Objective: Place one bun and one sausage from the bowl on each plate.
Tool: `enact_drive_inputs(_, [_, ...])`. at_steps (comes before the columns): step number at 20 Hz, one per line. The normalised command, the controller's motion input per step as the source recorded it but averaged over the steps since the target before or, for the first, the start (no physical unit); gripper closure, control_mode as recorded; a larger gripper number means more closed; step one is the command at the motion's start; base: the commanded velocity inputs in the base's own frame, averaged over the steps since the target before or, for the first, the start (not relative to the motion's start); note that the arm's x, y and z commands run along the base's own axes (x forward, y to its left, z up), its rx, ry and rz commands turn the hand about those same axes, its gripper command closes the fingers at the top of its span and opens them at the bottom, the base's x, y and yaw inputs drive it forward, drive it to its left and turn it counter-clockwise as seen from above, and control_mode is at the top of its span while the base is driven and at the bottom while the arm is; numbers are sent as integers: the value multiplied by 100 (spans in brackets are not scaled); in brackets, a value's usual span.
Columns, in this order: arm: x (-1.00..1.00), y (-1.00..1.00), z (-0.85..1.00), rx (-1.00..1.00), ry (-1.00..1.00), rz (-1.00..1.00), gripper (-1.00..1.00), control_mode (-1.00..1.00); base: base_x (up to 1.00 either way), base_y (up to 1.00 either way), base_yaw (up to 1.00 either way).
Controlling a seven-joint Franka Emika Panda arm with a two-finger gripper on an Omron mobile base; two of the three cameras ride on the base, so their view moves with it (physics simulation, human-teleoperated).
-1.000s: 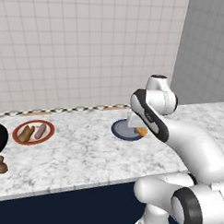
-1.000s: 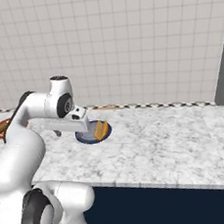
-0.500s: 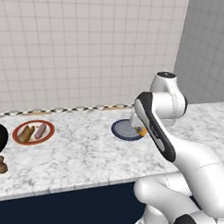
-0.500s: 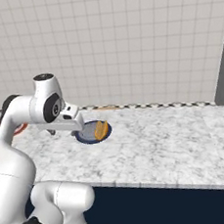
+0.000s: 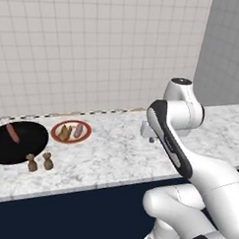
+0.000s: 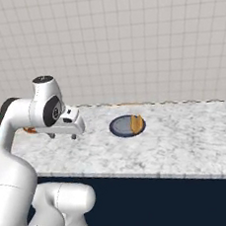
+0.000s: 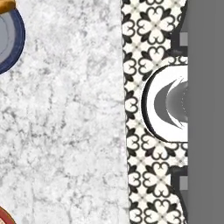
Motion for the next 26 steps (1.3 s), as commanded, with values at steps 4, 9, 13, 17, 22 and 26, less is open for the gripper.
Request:
enact_drive_inputs(4, [0, 0, 0, 0, 0, 0, -100, 100, 1, 100, 0])
enact_drive_inputs(9, [0, 0, 0, 0, 0, 0, -100, 100, 16, 94, 0])
enact_drive_inputs(13, [0, 0, 0, 0, 0, 0, -100, 100, 27, 71, 0])
enact_drive_inputs(17, [0, 0, 0, 0, 0, 0, -100, 100, 24, 81, 1])
enact_drive_inputs(22, [0, 0, 0, 0, 0, 0, -100, 100, 29, 73, 1])
enact_drive_inputs(26, [0, 0, 0, 0, 0, 0, -100, 100, 36, 24, 3])
